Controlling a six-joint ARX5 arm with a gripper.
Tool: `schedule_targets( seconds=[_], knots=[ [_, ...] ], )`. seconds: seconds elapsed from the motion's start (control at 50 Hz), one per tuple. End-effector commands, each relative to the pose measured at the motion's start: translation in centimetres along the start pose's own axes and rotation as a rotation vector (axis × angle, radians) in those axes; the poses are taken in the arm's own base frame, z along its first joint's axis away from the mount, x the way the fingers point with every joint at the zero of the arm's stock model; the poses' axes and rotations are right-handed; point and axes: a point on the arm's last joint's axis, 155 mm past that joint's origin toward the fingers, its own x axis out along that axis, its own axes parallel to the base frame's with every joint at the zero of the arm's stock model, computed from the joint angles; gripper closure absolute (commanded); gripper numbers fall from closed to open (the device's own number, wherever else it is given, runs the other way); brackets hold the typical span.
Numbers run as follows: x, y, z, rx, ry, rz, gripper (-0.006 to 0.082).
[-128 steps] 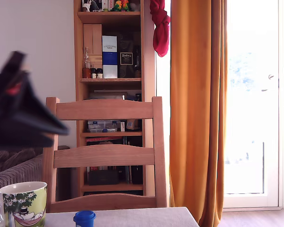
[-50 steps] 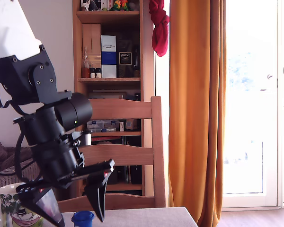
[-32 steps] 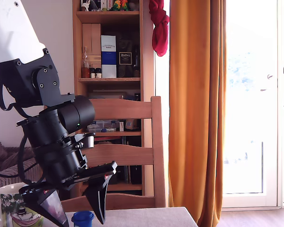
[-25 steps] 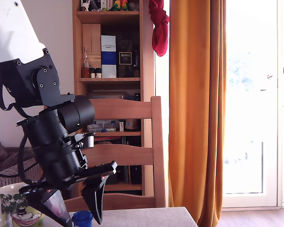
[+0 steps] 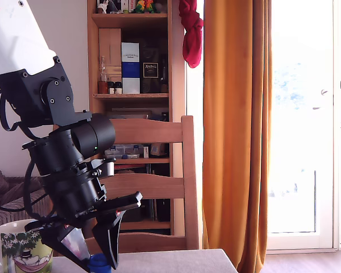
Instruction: Pick the blue coffee capsule and place it inside the green coffee cup
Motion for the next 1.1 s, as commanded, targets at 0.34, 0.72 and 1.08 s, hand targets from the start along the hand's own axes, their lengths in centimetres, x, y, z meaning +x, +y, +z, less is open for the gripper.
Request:
schedule_targets(
  seconds=[0.34,0.72,1.08],
  knots=[
    [-0.7,-2.7,2.0,0.011,0.012,-0.077,0.0459],
    [-3.4,-1.6,3.5,0.037,0.026,-0.021,0.0459],
    [-9.4,0.9,6.2,0.025,-0.097,0.049,0.0459]
  ],
)
